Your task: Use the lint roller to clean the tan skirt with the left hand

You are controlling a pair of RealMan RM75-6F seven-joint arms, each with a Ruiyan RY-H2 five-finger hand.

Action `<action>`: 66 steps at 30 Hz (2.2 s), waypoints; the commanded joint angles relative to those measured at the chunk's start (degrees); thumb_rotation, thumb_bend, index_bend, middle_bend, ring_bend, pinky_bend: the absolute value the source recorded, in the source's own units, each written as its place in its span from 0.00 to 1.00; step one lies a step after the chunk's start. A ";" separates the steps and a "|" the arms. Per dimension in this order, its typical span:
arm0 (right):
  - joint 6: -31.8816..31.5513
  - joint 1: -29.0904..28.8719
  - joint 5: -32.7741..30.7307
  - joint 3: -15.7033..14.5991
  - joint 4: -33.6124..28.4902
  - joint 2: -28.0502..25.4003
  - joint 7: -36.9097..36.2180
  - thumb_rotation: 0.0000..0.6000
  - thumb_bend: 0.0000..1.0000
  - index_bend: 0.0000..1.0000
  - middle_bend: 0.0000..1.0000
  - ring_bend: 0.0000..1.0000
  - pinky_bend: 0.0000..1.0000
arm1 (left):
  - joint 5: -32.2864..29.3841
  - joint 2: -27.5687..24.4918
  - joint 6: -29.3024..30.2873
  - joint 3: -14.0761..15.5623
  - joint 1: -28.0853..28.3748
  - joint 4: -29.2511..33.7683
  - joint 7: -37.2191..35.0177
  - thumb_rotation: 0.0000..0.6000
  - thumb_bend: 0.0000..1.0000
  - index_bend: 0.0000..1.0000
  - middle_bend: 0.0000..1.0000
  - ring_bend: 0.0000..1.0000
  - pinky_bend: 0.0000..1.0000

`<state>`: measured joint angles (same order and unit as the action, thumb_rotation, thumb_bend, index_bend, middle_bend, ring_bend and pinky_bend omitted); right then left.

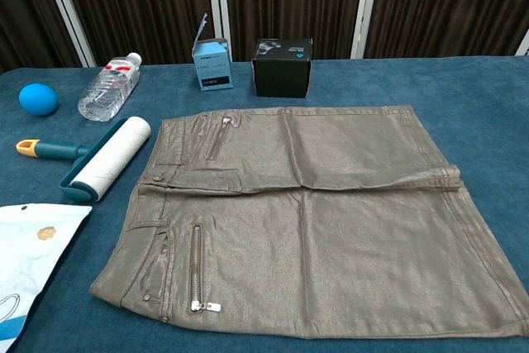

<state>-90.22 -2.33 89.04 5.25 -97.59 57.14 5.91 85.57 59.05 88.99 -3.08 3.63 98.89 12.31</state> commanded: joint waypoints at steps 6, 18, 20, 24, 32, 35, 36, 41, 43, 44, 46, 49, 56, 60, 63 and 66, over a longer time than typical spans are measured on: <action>0.55 -0.30 -0.24 -0.01 -0.06 0.21 -0.38 1.00 0.00 0.00 0.00 0.00 0.00 | -1.64 0.23 -2.42 -0.67 1.08 -1.99 -1.99 1.00 0.00 0.00 0.00 0.00 0.00; 5.77 -2.65 -5.72 1.35 0.67 1.42 2.12 1.00 0.00 0.00 0.00 0.00 0.00 | -8.52 14.79 -24.97 -5.83 17.09 -24.12 -6.76 1.00 0.29 0.01 0.00 0.00 0.01; 6.82 -3.11 -7.14 1.66 1.02 1.74 2.89 1.00 0.00 0.00 0.00 0.00 0.00 | -9.19 18.29 -27.92 -6.37 19.59 -29.15 -7.90 1.00 0.36 0.04 0.01 0.00 0.05; 8.16 -3.66 -9.61 2.14 1.30 2.33 4.69 1.00 0.00 0.00 0.00 0.00 0.00 | -9.27 24.69 -33.30 -6.10 23.69 -39.10 -10.33 1.00 0.40 0.15 0.06 0.02 0.10; 9.76 -3.90 -12.43 2.27 1.82 2.44 5.62 1.00 0.00 0.00 0.00 0.00 0.00 | -7.42 30.54 -36.89 -4.28 26.36 -48.23 -15.47 1.00 0.41 0.22 0.10 0.09 0.16; 10.18 -4.06 -13.28 2.28 2.20 2.78 6.29 1.00 0.00 0.00 0.00 0.00 0.00 | -6.49 33.51 -37.97 -3.52 27.51 -53.04 -18.03 1.00 0.43 0.24 0.13 0.11 0.17; 10.27 -4.11 -13.46 2.26 2.31 2.87 6.48 1.00 0.00 0.00 0.00 0.00 0.00 | -6.14 34.35 -38.01 -3.34 27.82 -54.32 -19.04 1.00 0.44 0.26 0.14 0.12 0.18; 10.69 -4.25 -14.71 2.40 2.78 3.13 6.97 1.00 0.00 0.00 0.00 0.00 0.00 | -3.53 38.54 -35.82 -2.40 29.09 -60.67 -24.94 1.00 0.45 0.27 0.15 0.13 0.19; 10.89 -4.35 -15.15 2.48 3.00 3.24 7.02 1.00 0.00 0.00 0.00 0.00 0.00 | -2.92 39.88 -36.12 -1.96 29.80 -62.83 -25.88 1.00 0.45 0.27 0.15 0.13 0.19; 10.98 -4.40 -15.29 2.49 3.05 3.28 7.05 1.00 0.00 0.00 0.00 0.00 0.00 | -2.84 40.34 -36.39 -1.88 30.11 -63.45 -26.11 1.00 0.45 0.27 0.15 0.13 0.19; 11.08 -4.47 -15.43 2.49 3.18 3.34 7.08 1.00 0.00 0.00 0.00 0.00 0.00 | -2.76 41.32 -37.03 -1.85 30.88 -64.37 -26.15 1.00 0.46 0.27 0.15 0.13 0.19; 11.19 -4.53 -15.57 2.49 3.32 3.35 6.95 1.00 0.00 0.00 0.00 0.00 0.00 | -2.87 42.14 -37.38 -1.95 31.42 -65.06 -26.34 1.00 0.47 0.27 0.15 0.13 0.20; 11.35 -4.60 -15.98 2.57 3.50 3.17 6.26 1.00 0.00 0.00 0.00 0.00 0.00 | -2.50 42.88 -36.91 -1.49 32.15 -65.42 -24.96 1.00 0.48 0.30 0.20 0.18 0.29; 11.41 -4.62 -16.14 2.59 3.57 3.11 6.01 1.00 0.00 0.00 0.00 0.00 0.00 | -2.67 42.64 -37.09 -1.39 32.27 -64.79 -23.66 1.00 0.52 0.39 0.32 0.27 0.36; 11.49 -4.65 -16.18 2.57 3.55 3.04 5.80 1.00 0.00 0.00 0.00 0.00 0.00 | -2.80 42.41 -37.00 -1.33 32.20 -64.34 -22.79 1.00 0.58 0.46 0.39 0.32 0.40; 11.50 -4.65 -16.15 2.53 3.47 2.95 5.62 1.00 0.00 0.00 0.00 0.00 0.00 | -3.11 42.02 -36.29 -1.58 32.02 -63.91 -21.89 1.00 0.61 0.50 0.42 0.34 0.41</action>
<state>-78.72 -6.98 72.89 7.78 -94.12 60.10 11.54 82.57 101.22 52.46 -4.56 35.72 34.84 -9.82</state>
